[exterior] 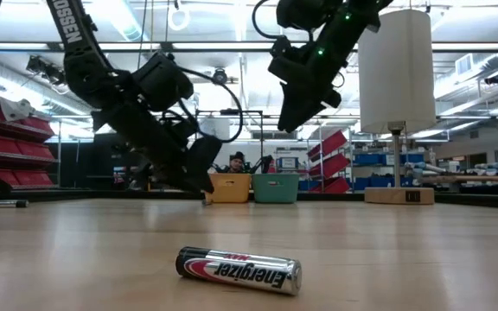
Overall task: Sort batteries
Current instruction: Put the silver battery into the yellow bin
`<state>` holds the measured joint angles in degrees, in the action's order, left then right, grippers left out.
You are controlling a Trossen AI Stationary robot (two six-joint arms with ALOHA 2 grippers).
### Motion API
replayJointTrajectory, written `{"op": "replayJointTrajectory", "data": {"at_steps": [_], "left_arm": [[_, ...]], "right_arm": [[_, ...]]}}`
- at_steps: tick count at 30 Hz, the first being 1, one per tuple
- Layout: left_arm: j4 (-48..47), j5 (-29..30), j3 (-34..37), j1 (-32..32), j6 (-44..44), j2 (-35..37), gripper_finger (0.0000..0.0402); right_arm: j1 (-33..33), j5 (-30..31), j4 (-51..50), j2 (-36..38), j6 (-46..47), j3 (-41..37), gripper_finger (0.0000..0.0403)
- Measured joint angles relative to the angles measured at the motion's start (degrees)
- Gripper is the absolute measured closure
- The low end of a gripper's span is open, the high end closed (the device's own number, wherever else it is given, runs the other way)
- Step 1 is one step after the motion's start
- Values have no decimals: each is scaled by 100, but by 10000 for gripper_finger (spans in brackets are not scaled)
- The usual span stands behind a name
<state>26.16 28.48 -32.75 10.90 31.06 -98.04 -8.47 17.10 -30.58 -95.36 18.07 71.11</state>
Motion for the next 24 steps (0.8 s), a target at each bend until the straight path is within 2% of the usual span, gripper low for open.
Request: {"op": "replayJointTrajectory", "data": {"at_steps": [7,11,15,24], "left_arm": [[-520,52,-324,0,316,2,214],[-1151,-19,-525,0,559,-28,214],[-1434,-13,-644,18,587,-93,214],[-1440,29,-884,212,710,-474,222]], "right_arm": [[187,566,-455,79,405,0,269],[307,1026,-864,138,655,0,269],[378,1072,-909,150,686,0,269],[395,1098,-903,150,587,0,269]]}}
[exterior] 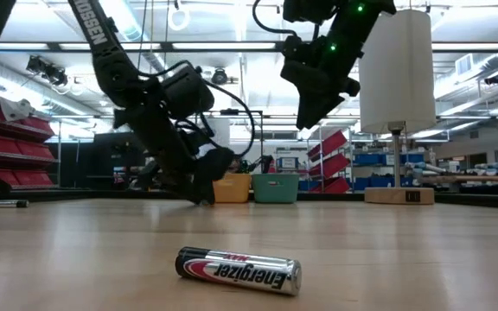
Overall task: Sort batteries
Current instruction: Put the silver battery into the yellow bin
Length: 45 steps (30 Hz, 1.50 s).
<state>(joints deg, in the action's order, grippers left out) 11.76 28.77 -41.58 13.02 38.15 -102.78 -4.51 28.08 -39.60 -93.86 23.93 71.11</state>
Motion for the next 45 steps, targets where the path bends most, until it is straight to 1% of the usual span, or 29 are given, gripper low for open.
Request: {"op": "replayJointTrajectory", "data": {"at_steps": [5,7,10,15,16,24,27,29,32,39,41,45], "left_arm": [[5,60,-249,64,-14,-396,247],[13,88,-281,63,-30,-439,261],[-6,61,-280,28,-31,-436,290],[-132,-53,-286,9,-193,-419,355],[-151,-61,-286,9,-207,-416,360],[-95,-85,-263,-99,-493,-272,360],[-129,-195,-235,-235,-644,-128,360],[-163,-394,-218,-346,-665,8,360],[166,-623,-136,-493,-784,217,360],[1258,-804,171,-741,-1019,677,360],[1460,-774,218,-720,-1192,872,360],[1519,-747,218,-484,-1472,1180,360]], "right_arm": [[0,0,5,-2,-2,0,272],[22,0,1,-4,11,0,272],[54,0,-36,-4,10,0,272],[75,-1,-150,-4,33,0,273],[74,0,-174,-7,40,0,273],[122,-63,-157,-7,36,-31,273],[166,-85,-143,11,58,-281,273],[178,-115,-47,54,194,-582,273],[181,-285,517,220,411,-1160,273],[179,-1093,2776,684,571,-2660,273],[170,-1236,3192,800,674,-2969,273],[188,-1308,3578,991,871,-3320,273]]}}
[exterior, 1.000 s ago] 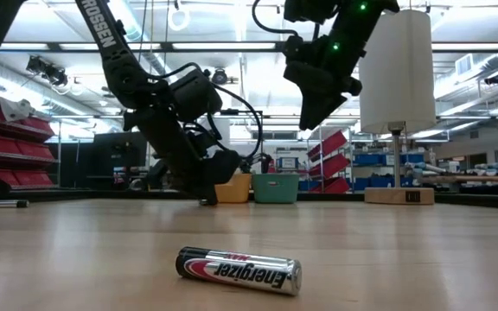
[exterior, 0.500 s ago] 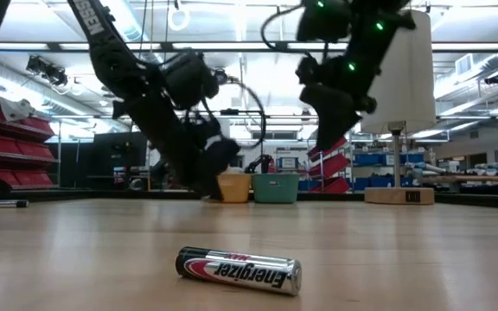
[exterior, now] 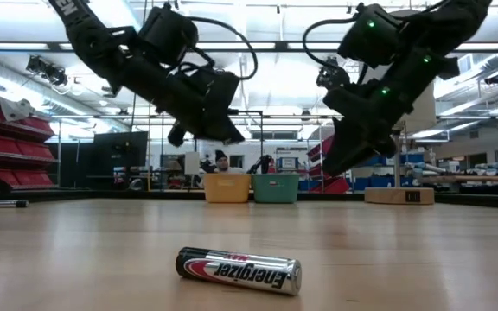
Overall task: Sort batteries
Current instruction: Put the silver battery into the yellow bin
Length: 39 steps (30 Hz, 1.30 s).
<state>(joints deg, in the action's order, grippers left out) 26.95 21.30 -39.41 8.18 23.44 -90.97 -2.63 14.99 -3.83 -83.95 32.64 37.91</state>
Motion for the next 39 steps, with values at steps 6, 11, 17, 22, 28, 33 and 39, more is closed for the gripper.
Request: {"op": "replayJointTrajectory", "data": {"at_steps": [6,11,17,22,28,33,39], "left_arm": [[-12,-311,-165,809,-477,150,360],[-204,-852,-272,1544,-565,80,358],[-270,-1039,-275,1988,-905,36,309],[-283,-1450,-275,2077,-1013,36,237],[-641,-1675,-275,2076,-1314,324,186],[-1521,-1844,-281,2158,-1810,1194,192],[-3650,-1957,-286,2122,-2021,2228,203]], "right_arm": [[57,-12,211,16,56,-107,273],[74,-14,387,-43,77,-108,273],[78,-14,428,-46,74,-107,273],[72,-14,525,-47,46,-107,273],[102,-14,468,-47,23,-107,273],[245,-20,289,-47,-82,-107,273],[508,-21,272,-49,-220,-107,273]]}}
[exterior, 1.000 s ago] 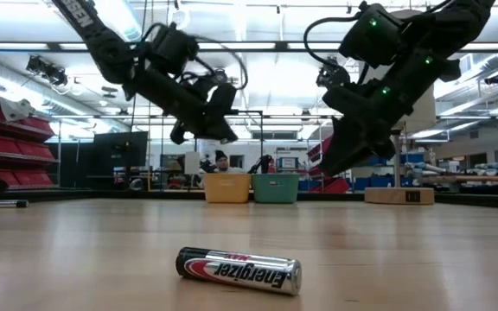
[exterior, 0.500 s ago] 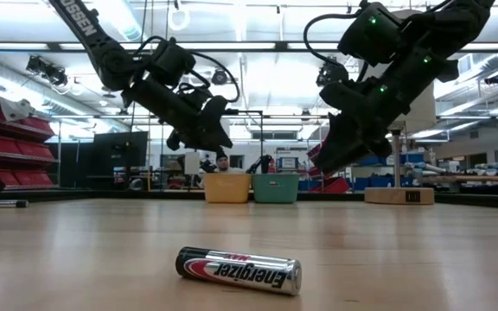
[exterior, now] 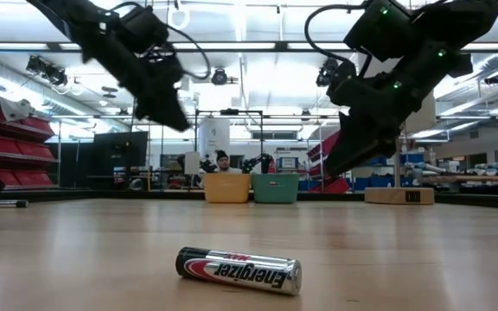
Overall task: Sort batteries
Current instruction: Put the silver battery into the yellow bin
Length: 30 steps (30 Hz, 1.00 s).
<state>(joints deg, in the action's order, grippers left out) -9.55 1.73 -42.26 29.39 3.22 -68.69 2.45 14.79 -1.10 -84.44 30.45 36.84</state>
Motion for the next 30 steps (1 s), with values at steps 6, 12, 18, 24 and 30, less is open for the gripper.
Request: {"op": "replayJointTrajectory", "data": {"at_steps": [6,12,18,24,30], "left_arm": [[-2650,-304,-44,-133,31,361,203],[-4721,-72,39,-366,477,341,203],[-5533,-166,381,-703,785,341,203],[-5373,-72,397,-1053,1188,245,203],[-5394,11,660,-1278,2172,-65,203]], "right_arm": [[321,-4,17,0,24,0,273],[641,220,179,0,87,0,273],[803,233,238,0,8,0,273],[854,255,256,0,-19,0,273],[999,362,267,0,-19,0,273]]}}
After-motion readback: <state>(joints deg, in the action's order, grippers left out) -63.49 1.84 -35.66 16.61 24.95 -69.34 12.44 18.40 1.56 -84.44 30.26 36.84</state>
